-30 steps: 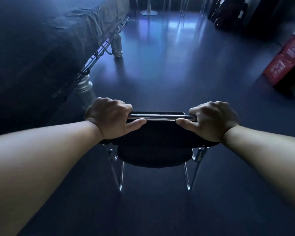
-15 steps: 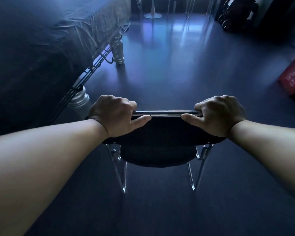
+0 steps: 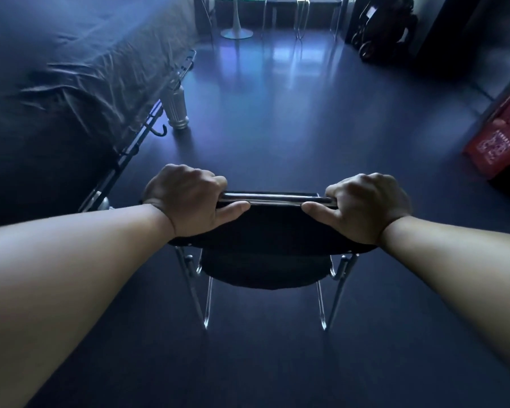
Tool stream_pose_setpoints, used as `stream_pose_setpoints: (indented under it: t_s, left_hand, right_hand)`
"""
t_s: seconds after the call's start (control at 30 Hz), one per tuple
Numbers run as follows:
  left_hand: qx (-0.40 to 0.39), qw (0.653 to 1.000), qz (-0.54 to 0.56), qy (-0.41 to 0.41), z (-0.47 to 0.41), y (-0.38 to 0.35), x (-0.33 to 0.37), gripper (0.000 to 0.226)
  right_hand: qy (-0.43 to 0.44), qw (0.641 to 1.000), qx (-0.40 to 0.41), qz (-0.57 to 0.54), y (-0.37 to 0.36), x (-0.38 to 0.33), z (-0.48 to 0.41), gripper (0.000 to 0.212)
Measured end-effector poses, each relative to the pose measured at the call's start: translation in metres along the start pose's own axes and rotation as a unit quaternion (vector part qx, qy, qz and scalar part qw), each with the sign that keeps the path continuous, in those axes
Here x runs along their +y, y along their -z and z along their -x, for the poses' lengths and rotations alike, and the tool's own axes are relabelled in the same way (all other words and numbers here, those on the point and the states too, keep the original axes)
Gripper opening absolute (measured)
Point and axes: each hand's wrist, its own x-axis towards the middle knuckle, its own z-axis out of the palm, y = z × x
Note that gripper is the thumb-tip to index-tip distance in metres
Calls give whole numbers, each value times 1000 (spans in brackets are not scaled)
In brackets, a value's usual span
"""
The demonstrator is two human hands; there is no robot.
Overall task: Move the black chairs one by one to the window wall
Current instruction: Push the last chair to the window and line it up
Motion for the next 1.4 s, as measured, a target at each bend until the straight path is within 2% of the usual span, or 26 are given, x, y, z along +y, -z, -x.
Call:
stream_pose_setpoints:
  t_s: [0.53,0.97,1.13,1.4]
  left_hand:
    - [30,999,4,-17,-124,-77,-89,68]
    - [36,999,-2,-1,-285,-161,-151,68]
    - [25,1000,4,13,-346,-189,-169,67]
    - [31,999,-1,19,-406,-227,-204,67]
  right_hand:
    - [-28,1000,-4,12,-41,55,-137,87]
    - [-9,1000,25,7,-103,175,-299,86]
    - [-3,1000,13,6,-121,220,-358,88]
    - [4,1000,4,4,-140,256,-422,89]
